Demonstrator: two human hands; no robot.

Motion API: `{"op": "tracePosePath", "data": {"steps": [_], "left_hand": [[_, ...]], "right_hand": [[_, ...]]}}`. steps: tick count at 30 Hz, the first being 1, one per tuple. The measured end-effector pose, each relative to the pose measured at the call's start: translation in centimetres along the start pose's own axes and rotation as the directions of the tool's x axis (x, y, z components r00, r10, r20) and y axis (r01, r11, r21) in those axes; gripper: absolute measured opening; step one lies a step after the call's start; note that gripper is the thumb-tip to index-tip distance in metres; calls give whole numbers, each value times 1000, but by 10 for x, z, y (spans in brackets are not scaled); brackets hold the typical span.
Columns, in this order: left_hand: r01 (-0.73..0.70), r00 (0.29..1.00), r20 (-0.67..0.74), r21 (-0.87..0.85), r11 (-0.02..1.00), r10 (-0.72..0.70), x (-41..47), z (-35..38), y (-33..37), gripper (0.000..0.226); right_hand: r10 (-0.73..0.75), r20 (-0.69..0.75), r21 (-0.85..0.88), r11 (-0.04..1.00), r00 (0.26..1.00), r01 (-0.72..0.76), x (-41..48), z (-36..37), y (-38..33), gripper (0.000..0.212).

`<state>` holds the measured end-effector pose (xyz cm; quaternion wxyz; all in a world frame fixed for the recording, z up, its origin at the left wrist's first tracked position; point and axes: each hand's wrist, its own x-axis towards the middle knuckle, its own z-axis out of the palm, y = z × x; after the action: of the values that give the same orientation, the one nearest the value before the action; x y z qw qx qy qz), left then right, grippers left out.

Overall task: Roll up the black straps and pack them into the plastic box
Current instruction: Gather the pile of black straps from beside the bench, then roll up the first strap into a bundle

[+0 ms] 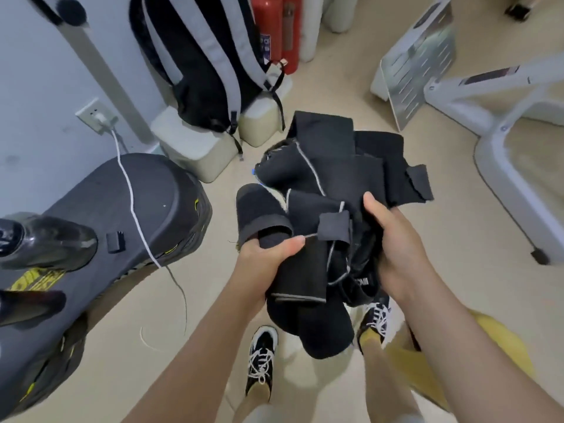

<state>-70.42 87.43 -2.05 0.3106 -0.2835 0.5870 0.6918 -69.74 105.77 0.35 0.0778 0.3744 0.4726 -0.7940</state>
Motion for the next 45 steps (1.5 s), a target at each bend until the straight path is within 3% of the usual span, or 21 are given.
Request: {"op": "tracePosePath", "data": {"steps": [3, 5, 9, 13, 15, 18, 21, 25, 26, 29, 32, 34, 36, 38, 39, 41, 42, 43, 44, 45], "left_hand": [[-40, 997, -62, 35, 999, 42, 20, 29, 9, 36], [-103, 982, -148, 99, 990, 117, 34, 54, 15, 30], [-139, 946, -234, 327, 935, 222, 64, 116, 16, 48], [-91, 962, -171, 534, 841, 213, 80, 161, 8, 51], [-89, 966, -135, 626, 775, 220, 88, 173, 0, 35], [-97, 933, -164, 740, 666, 319, 107, 180, -17, 20], [-152, 911, -122, 787, 598, 393, 131, 187, -42, 23], [-231, 925, 59, 872, 432, 375, 163, 217, -72, 36], [-233, 929, 66, 870, 435, 365, 172, 227, -78, 34], [-120, 959, -57, 804, 582, 276, 215, 250, -98, 32], [4, 954, -199, 755, 656, 223, 268, 264, -120, 31], [18, 935, -241, 764, 645, 259, 305, 270, -136, 35], [-98, 904, -145, 847, 523, 403, 338, 273, -155, 53], [-245, 853, 72, 930, 275, 518, 373, 266, -185, 72], [-261, 847, 163, 957, 128, 506, 388, 260, -200, 77], [-158, 903, 191, 981, -115, 385, 406, 245, -232, 77], [-86, 932, 145, 979, -184, 333, 414, 235, -249, 75], [-24, 947, 94, 974, -224, 306, 419, 226, -262, 75], [22, 955, 53, 968, -248, 291, 425, 216, -275, 74], [48, 963, 28, 961, -271, 270, 430, 207, -287, 72]], "right_hand": [[164, 32, 21, 986, 986, -165, 51, -30, -22, 46], [182, 2, -55, 982, 983, -182, 83, -43, -40, 47], [59, -16, -268, 961, 998, -61, 127, -67, -82, 29], [-94, 78, -454, 883, 993, 119, 149, -82, -114, 25], [-199, 150, -528, 812, 968, 249, 157, -86, -121, 27], [-352, 292, -637, 622, 889, 456, 172, -89, -126, 36], [-464, 366, -696, 439, 807, 568, 196, -95, -129, 35], [-499, 402, -747, 305, 767, 591, 241, -108, -134, 32], [-496, 422, -755, 270, 759, 597, 256, -114, -133, 34], [-449, 478, -755, 229, 755, 614, 309, -136, -122, 36], [-427, 417, -782, 281, 802, 556, 368, -175, -101, 36], [-440, 321, -784, 374, 839, 496, 406, -199, -85, 37], [-416, 230, -784, 457, 880, 421, 441, -221, -61, 36], [-352, 248, -819, 421, 903, 390, 474, -240, -31, 47], [-302, 296, -857, 335, 906, 391, 490, -249, -14, 54], [-129, 372, -924, 44, 919, 380, 515, -269, 25, 51], [-50, 368, -928, -89, 929, 363, 522, -280, 45, 43], [-14, 348, -929, -136, 937, 343, 529, -292, 64, 33], [-3, 318, -943, -100, 948, 316, 533, -301, 79, 22], [-3, 270, -962, 46, 963, 269, 537, -307, 91, 17]]}}
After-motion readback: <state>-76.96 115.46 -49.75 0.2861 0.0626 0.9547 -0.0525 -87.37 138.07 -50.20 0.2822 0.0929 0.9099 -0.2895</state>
